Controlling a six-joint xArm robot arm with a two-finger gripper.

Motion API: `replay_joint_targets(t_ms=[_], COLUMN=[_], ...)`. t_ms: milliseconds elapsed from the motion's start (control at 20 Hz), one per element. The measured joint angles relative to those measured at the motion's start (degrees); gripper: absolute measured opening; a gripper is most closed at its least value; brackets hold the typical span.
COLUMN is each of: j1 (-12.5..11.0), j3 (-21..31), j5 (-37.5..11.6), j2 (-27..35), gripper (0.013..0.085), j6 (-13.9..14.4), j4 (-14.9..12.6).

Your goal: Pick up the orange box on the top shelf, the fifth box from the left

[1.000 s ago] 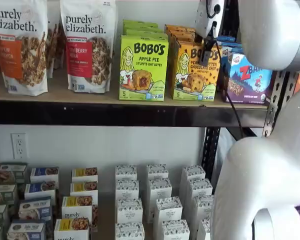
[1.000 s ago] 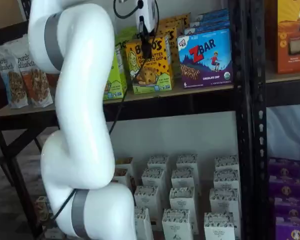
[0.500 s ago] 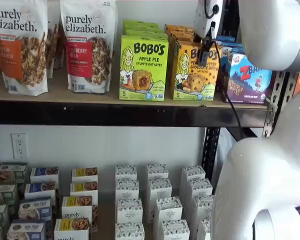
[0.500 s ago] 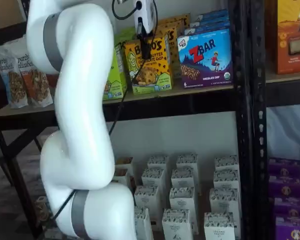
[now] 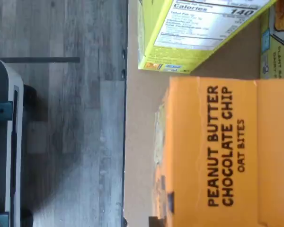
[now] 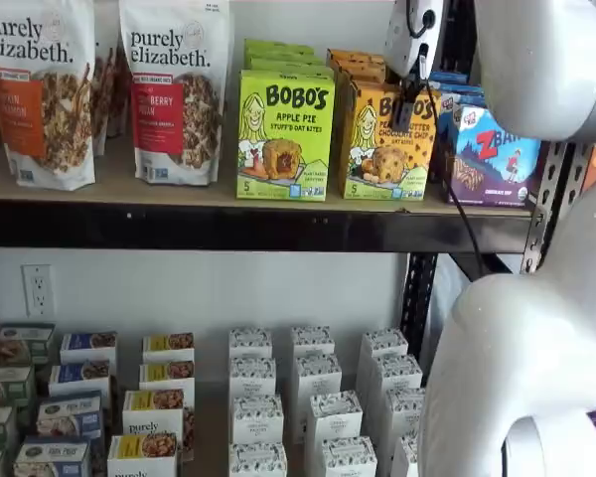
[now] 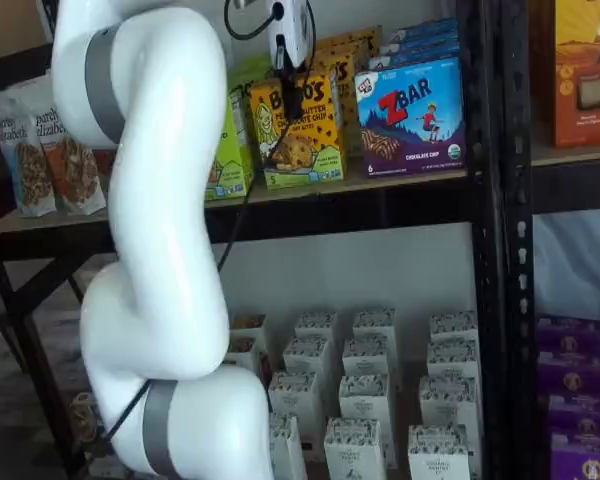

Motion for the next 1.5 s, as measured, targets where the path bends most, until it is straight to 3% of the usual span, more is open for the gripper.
replay_joint_targets(t_ms=[400,850,1500], j1=[-0.19,0.34,-0.26], j3=[0.0,0.71,1.6], j5=[0.21,0.1,0.83], j2=[-0.15,-0.62,-2.48], gripper=[0.021,0.021,0.021], j6=[-0.12,0.26,-0.06], j4=[0.35,-0.42,0.61])
